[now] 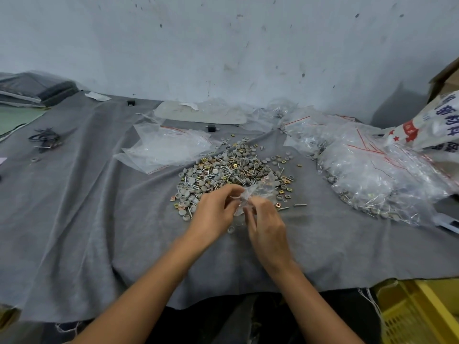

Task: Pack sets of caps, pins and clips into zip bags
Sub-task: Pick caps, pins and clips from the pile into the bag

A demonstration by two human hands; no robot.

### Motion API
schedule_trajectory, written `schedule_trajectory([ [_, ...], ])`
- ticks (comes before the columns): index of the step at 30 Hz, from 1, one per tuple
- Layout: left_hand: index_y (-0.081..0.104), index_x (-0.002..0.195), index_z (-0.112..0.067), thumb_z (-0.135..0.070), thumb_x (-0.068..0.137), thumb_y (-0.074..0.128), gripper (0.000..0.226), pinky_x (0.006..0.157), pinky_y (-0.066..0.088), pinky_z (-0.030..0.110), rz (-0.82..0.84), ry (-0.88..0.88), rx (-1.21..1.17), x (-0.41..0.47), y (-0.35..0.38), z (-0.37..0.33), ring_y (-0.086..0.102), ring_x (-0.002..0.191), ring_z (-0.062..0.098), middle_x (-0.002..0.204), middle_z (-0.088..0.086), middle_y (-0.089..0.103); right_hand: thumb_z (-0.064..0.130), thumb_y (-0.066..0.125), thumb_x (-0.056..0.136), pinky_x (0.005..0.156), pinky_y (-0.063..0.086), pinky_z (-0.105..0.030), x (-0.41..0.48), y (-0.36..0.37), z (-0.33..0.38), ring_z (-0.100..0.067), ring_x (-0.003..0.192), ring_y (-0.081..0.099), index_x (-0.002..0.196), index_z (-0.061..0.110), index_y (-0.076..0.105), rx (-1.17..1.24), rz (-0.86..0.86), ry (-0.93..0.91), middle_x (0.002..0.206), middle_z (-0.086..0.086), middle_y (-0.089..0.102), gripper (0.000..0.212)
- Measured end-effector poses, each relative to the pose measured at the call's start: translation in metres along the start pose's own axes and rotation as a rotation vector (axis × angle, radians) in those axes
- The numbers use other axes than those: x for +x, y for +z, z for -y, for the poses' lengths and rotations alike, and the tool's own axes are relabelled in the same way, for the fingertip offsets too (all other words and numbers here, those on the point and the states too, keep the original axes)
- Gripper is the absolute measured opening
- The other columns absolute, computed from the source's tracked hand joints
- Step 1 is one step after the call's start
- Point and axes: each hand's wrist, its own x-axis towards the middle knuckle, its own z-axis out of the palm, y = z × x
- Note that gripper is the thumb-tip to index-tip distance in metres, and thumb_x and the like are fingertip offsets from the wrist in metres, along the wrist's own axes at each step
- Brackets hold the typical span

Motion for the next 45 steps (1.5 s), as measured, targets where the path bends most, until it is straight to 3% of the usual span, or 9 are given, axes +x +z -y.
schedule_trajectory([
  [4,0.068,0.113,-0.032,-0.017,0.095,0.066,0.023,0.075,0.050,0.016,-0.113,-0.034,-0.017,-0.004,-0.005,0.003,0.061,0.088,-0.005,0.103,-0.020,0.066,0.006,0.070,0.094,0.078,0.046,-0.031,0.001,0.002,0.000,-0.025,0.097,0.061,0.126,0.015,0.049,0.013,-0.003,0.012,0.110,-0.010,0.064,0.040],
  [9,0.061,0.132,-0.028,-0.027,0.093,0.071,0.040,0.105,0.042,0.029,0.133,0.015,0.184,0.017,-0.017,-0.001,0.051,0.120,0.008,0.128,-0.011,0.056,0.004,0.071,0.093,0.078,0.053,-0.036,0.000,0.003,0.000,-0.027,0.098,0.065,0.125,0.014,0.049,0.048,0.029,-0.029,0.114,-0.010,0.065,0.040],
  [14,0.058,0.102,-0.024,-0.016,0.098,0.059,0.009,0.065,0.036,0.015,0.227,0.108,0.349,0.040,-0.017,-0.008,0.060,0.090,0.012,0.096,-0.013,0.060,0.010,0.079,0.088,0.086,0.056,-0.040,0.000,0.003,0.001,-0.033,0.106,0.064,0.123,0.007,0.059,0.000,0.056,-0.024,0.120,-0.015,0.064,0.040],
  [19,0.048,0.108,-0.023,-0.019,0.102,0.049,0.007,0.071,0.051,0.042,0.284,0.208,0.475,0.046,-0.022,-0.012,0.060,0.079,0.025,0.089,-0.002,0.064,0.023,0.077,0.091,0.081,0.057,-0.044,0.002,0.001,0.003,-0.039,0.102,0.060,0.121,0.013,0.072,-0.207,0.063,-0.035,0.127,-0.022,0.060,0.033],
  [25,0.054,0.117,-0.026,-0.020,0.103,0.049,0.016,0.065,0.042,0.032,0.307,0.185,0.512,0.049,-0.025,-0.007,0.058,0.077,0.018,0.096,-0.003,0.067,0.010,0.074,0.089,0.080,0.055,-0.041,0.000,-0.001,0.007,-0.040,0.097,0.058,0.118,0.014,0.074,-0.220,0.093,-0.087,0.119,-0.024,0.059,0.029],
  [28,0.052,0.115,-0.029,-0.017,0.103,0.047,0.017,0.056,0.041,0.029,0.270,0.081,0.378,0.050,-0.021,-0.002,0.059,0.069,0.012,0.087,-0.005,0.064,0.009,0.075,0.083,0.084,0.051,-0.039,-0.001,0.000,0.007,-0.036,0.097,0.056,0.115,0.014,0.074,-0.219,0.085,-0.091,0.116,-0.021,0.059,0.032],
  [32,0.051,0.105,-0.023,-0.013,0.100,0.048,0.011,0.069,0.056,0.043,0.228,-0.132,0.056,0.046,-0.016,0.008,0.067,0.077,0.022,0.093,0.003,0.067,0.009,0.075,0.082,0.090,0.052,-0.039,0.000,0.002,0.004,-0.036,0.102,0.058,0.118,0.013,0.073,-0.255,0.052,-0.111,0.120,-0.021,0.060,0.036],
  [37,0.043,0.101,-0.020,-0.006,0.102,0.040,0.015,0.055,0.057,0.025,0.183,-0.432,-0.270,0.041,-0.013,0.009,0.072,0.079,0.020,0.097,0.006,0.071,0.007,0.073,0.088,0.077,0.052,-0.037,-0.002,0.005,0.000,-0.031,0.091,0.053,0.114,0.015,0.073,-0.289,0.042,-0.057,0.109,-0.016,0.058,0.027],
  [45,0.047,0.084,-0.024,-0.024,0.094,0.066,0.022,0.060,0.030,0.021,0.035,-0.042,0.382,0.036,-0.008,0.007,0.048,0.075,0.009,0.085,-0.011,0.049,-0.001,0.076,0.086,0.086,0.046,-0.030,-0.004,0.011,-0.006,-0.024,0.098,0.051,0.108,0.002,0.074,-0.227,0.023,-0.117,0.105,-0.014,0.065,0.022],
])
